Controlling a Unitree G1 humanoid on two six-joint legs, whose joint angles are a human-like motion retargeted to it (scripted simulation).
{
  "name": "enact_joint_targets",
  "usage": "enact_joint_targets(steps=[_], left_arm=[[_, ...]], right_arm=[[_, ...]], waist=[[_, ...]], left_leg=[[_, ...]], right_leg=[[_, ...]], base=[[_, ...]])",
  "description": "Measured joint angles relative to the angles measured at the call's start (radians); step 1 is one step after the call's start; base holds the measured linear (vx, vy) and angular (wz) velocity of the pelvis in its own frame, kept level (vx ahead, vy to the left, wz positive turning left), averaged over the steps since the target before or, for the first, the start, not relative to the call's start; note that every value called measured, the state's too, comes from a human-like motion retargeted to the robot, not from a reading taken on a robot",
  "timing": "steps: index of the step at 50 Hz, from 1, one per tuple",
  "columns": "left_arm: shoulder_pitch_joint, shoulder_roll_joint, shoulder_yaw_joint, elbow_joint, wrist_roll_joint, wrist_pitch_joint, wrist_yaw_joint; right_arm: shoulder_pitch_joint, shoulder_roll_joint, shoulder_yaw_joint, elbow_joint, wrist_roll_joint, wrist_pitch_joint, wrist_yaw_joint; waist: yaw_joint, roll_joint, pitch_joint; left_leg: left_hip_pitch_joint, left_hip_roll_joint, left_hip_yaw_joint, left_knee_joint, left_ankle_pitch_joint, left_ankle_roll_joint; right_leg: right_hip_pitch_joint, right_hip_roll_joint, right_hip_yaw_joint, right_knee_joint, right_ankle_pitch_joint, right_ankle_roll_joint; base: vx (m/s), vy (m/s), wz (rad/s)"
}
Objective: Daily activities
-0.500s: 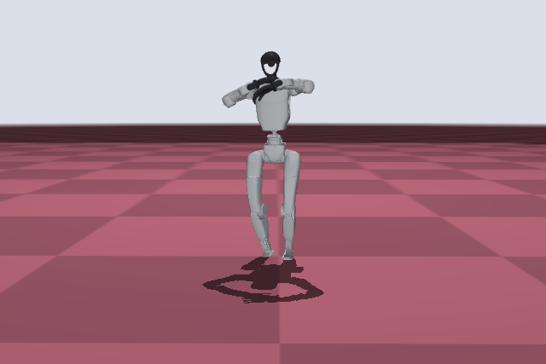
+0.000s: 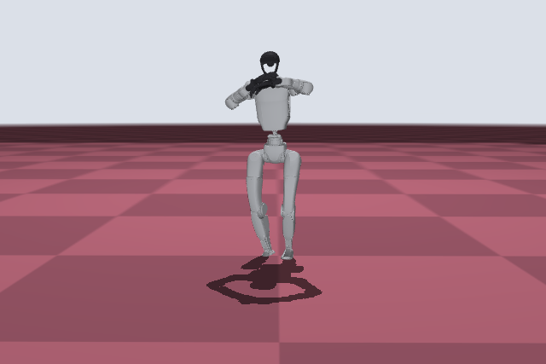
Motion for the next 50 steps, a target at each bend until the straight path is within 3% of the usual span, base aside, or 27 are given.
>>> enact_joint_targets(steps=[15,36,50], left_arm=[[0.0,-0.037,0.053,0.027,-0.022,0.016,-0.021],[0.04,-0.094,0.028,-0.03,0.104,0.028,-0.159],[0.1,-0.112,0.079,-0.008,0.133,0.04,-0.117]], right_arm=[[0.009,-0.009,0.002,-0.063,0.046,-0.005,0.05],[0.017,0.042,0.043,0.003,0.104,0.082,0.241],[0.081,0.063,-0.001,0.01,0.126,0.082,0.215]], waist=[[-0.004,-0.001,-0.019],[-0.02,-0.019,-0.019],[-0.007,-0.024,-0.01]], left_leg=[[-0.017,0.008,-0.003,0.026,-0.004,0.005],[0.009,0.025,-0.004,0.035,-0.017,0.001],[0.006,0.023,0.001,0.047,-0.016,0.022]], right_leg=[[-0.009,0.008,0.002,0.006,0.001,-0.012],[0.035,0.031,0.006,-0.034,0.01,-0.014],[0.023,0.025,0.011,-0.011,0.003,-0.009]], base=[[0.0,0.0,0.0],[0.0,0.0,0.0],[0.0,0.0,0.0]])
